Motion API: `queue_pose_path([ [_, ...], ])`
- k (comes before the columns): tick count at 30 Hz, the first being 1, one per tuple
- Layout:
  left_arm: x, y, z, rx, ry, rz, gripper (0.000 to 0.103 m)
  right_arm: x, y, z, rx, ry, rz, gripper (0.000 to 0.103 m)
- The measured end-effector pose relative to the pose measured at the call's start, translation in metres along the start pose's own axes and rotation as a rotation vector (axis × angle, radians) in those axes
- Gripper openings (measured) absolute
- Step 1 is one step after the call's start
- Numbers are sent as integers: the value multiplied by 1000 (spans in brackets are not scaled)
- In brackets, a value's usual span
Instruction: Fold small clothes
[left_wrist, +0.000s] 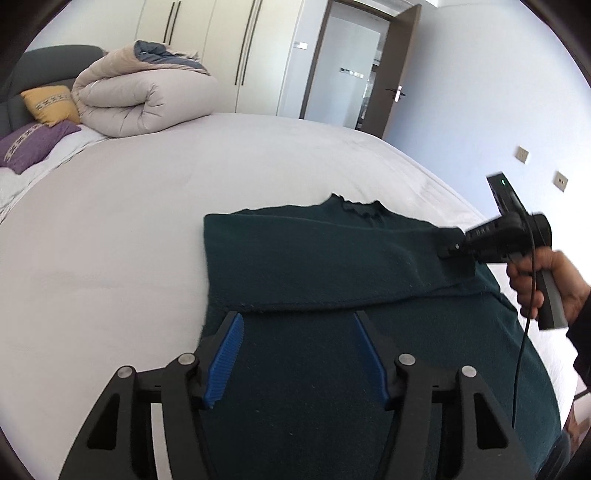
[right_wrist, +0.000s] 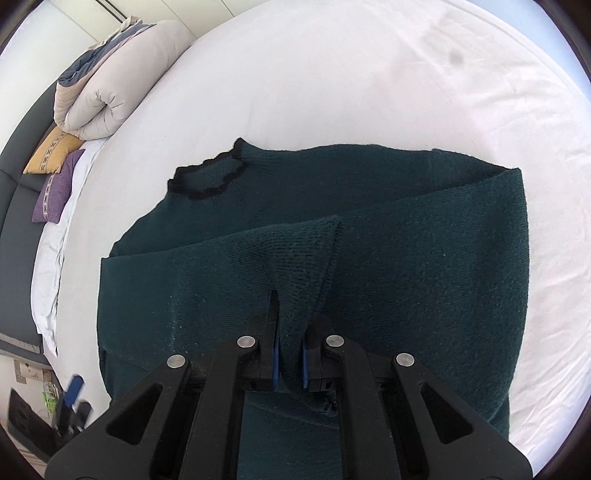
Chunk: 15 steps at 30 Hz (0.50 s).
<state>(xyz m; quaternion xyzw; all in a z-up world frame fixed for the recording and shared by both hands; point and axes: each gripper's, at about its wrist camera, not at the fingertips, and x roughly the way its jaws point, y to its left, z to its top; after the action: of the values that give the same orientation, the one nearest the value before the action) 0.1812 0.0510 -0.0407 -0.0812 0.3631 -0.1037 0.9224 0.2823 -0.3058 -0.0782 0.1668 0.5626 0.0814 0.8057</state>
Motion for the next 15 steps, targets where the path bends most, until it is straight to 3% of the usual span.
queue_pose_path([
  [6, -18, 61, 38, -173, -70, 17, 58, -6, -2, 1, -17, 3, -18, 7],
  [10, -17, 78, 63, -180, -78, 20, 57, -5, -4, 1, -11, 6, -22, 7],
  [15, 7, 69, 90, -152, -42, -25, 55, 0, -6, 0, 8, 6, -10, 7],
])
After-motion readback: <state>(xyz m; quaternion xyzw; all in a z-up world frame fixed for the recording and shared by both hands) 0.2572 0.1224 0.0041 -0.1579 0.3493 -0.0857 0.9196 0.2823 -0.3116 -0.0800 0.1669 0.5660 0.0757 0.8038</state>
